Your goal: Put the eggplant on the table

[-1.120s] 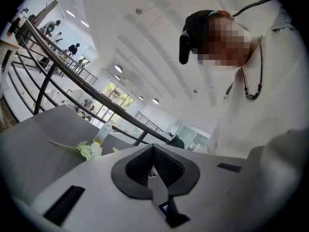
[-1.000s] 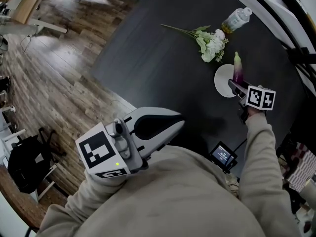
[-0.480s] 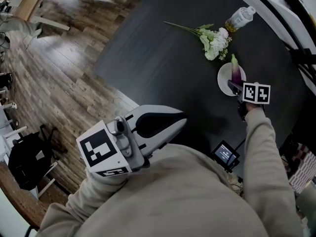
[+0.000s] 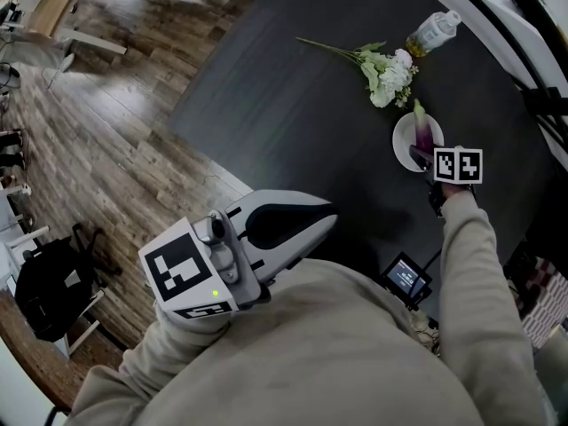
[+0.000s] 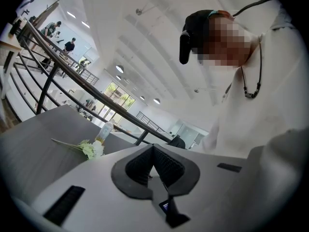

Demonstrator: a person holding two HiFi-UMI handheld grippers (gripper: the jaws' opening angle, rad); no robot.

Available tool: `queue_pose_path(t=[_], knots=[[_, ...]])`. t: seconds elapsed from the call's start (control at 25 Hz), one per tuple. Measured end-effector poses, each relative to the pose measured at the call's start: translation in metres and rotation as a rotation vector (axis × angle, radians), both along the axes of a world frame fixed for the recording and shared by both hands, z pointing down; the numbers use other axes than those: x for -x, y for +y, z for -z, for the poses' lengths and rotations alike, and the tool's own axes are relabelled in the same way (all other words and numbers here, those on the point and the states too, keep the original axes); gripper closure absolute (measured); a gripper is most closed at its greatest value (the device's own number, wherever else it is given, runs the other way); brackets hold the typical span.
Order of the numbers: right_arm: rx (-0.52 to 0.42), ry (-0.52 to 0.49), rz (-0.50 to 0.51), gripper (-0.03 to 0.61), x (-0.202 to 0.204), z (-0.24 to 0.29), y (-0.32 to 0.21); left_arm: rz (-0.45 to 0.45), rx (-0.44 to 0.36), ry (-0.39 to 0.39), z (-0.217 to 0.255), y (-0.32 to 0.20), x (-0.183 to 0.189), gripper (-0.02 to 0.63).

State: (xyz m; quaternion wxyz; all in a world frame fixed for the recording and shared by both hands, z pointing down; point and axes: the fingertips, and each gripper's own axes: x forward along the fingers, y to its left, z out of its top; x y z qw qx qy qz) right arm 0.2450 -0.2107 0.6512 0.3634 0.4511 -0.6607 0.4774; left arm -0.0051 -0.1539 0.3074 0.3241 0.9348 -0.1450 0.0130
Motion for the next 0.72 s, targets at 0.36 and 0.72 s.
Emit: queue_pose_path(t=[0.36,0.72], knots=[[0.015,0.025,0.017,0.334,0.0006,-0.0034,0.0041,-0.003,0.003,0.000,-0.0011,-0.0004,0.0005,0.609],[-0.004,0.069,0.029,0.282,-0.0009,-0.0013,0.0047,-0.029,0.001,0.006,0.0004,-0.0012,-0.0035,0.609]])
